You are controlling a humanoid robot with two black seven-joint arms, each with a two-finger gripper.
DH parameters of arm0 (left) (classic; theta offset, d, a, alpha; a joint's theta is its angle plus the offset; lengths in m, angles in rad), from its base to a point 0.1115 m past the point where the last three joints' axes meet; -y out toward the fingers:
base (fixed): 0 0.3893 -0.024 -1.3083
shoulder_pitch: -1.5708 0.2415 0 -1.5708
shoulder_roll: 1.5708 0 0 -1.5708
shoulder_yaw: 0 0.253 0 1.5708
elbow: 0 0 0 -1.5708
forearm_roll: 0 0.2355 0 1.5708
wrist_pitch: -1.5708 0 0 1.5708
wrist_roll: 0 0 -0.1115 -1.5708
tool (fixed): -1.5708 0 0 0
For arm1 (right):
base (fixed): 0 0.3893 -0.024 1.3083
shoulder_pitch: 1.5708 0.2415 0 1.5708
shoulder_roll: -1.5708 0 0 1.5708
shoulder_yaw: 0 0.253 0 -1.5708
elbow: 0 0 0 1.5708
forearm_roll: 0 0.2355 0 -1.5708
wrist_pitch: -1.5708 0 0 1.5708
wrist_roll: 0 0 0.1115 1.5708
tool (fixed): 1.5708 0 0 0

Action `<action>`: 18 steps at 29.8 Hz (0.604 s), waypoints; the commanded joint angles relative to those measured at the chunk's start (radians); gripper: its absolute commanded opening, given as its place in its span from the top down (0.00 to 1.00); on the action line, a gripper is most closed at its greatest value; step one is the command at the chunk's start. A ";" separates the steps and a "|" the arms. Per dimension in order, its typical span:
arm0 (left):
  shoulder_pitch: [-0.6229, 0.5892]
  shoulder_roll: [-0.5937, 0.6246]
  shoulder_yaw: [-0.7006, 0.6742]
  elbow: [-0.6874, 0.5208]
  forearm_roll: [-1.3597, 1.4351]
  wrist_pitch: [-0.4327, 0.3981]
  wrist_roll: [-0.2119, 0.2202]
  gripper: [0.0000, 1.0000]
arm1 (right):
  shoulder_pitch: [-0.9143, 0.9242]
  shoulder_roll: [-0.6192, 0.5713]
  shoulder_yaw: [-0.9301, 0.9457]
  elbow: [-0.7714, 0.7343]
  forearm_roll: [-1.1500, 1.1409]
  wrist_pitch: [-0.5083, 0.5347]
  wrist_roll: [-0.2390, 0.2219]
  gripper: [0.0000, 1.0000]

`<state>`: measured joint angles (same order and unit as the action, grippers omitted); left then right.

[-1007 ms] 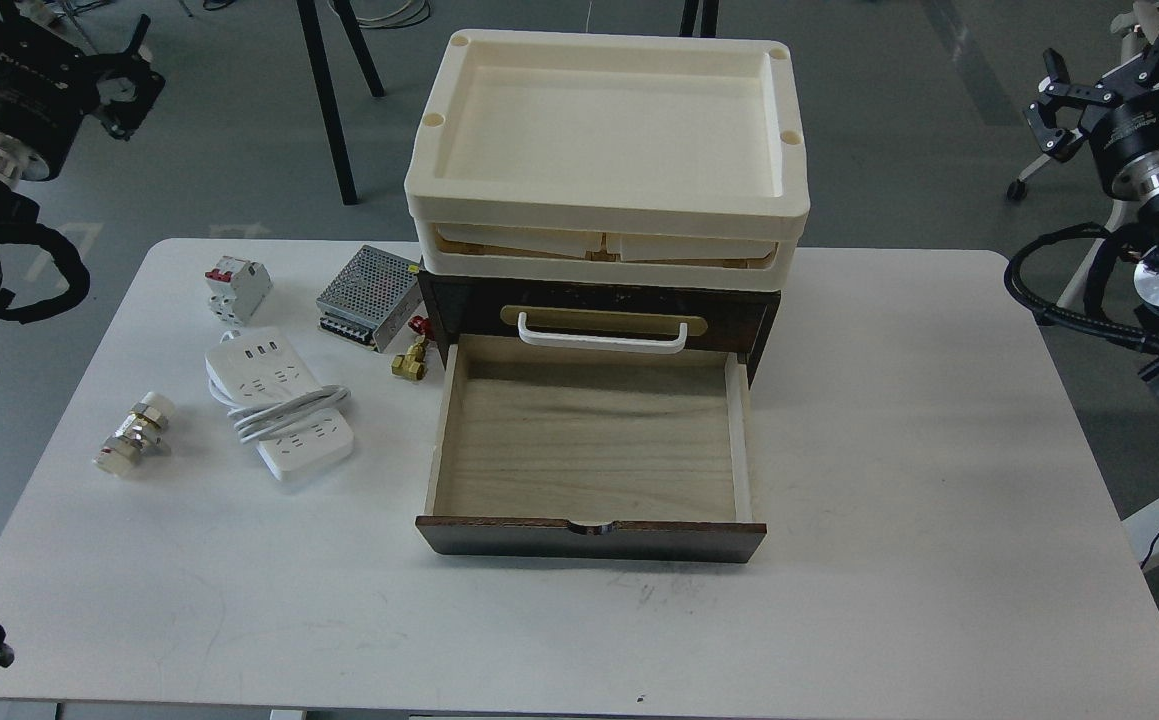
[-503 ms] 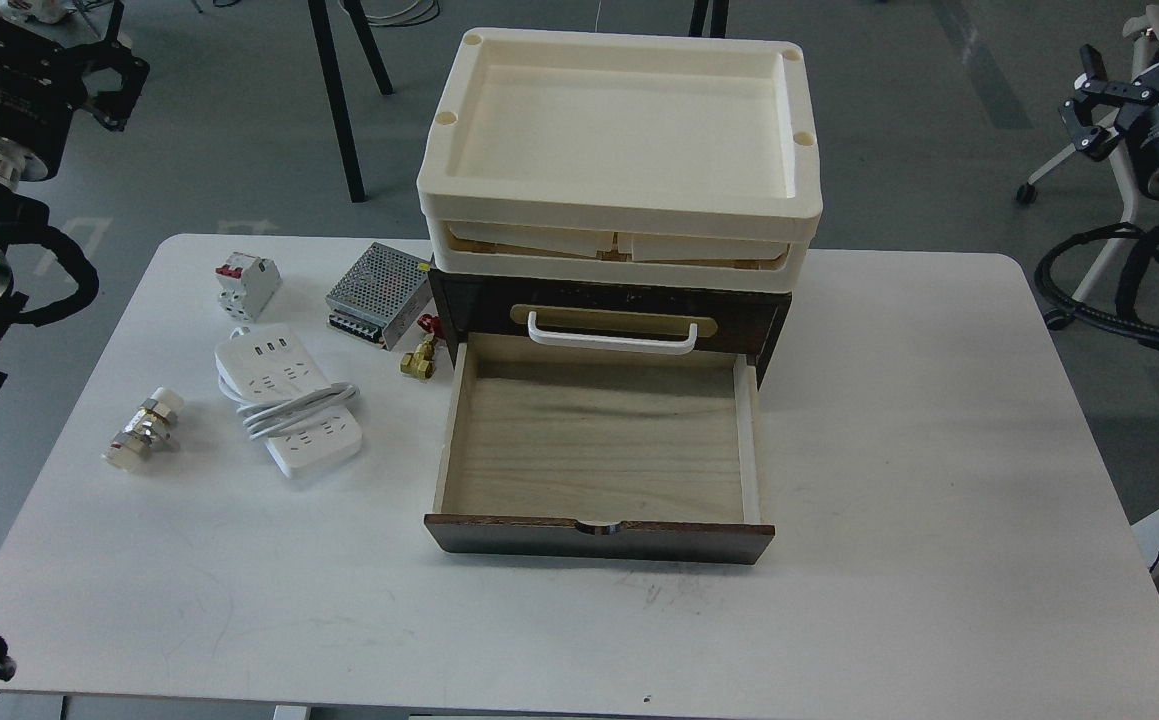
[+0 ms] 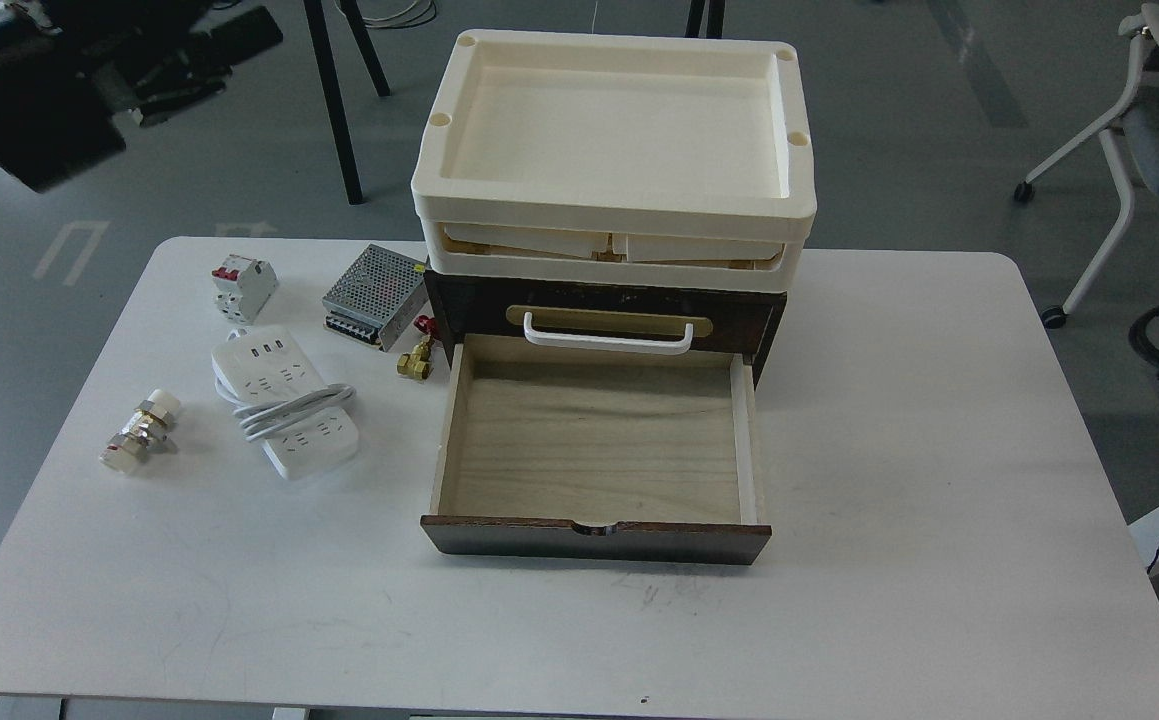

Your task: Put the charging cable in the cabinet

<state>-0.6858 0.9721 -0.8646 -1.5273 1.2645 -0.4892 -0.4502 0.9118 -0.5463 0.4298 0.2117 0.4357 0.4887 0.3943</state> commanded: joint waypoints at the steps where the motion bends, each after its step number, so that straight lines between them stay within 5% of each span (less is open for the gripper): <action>1: 0.015 0.001 0.143 -0.042 0.683 0.001 -0.038 0.03 | 0.001 -0.001 0.000 0.001 -0.002 0.000 0.000 0.00; 3: 0.011 -0.006 0.244 0.004 0.911 0.001 -0.038 0.03 | 0.001 0.000 0.000 0.001 -0.002 0.000 0.000 0.00; 7: 0.005 -0.085 0.367 0.185 0.917 0.061 -0.038 0.03 | -0.001 0.005 0.000 0.000 -0.002 0.000 0.000 0.00; 18: -0.012 -0.266 0.374 0.532 0.917 0.207 -0.038 0.03 | -0.002 0.006 0.001 0.000 -0.002 0.000 0.000 0.00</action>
<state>-0.6889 0.7358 -0.4922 -1.0599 2.1818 -0.3092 -0.4889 0.9110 -0.5389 0.4296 0.2115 0.4334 0.4887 0.3943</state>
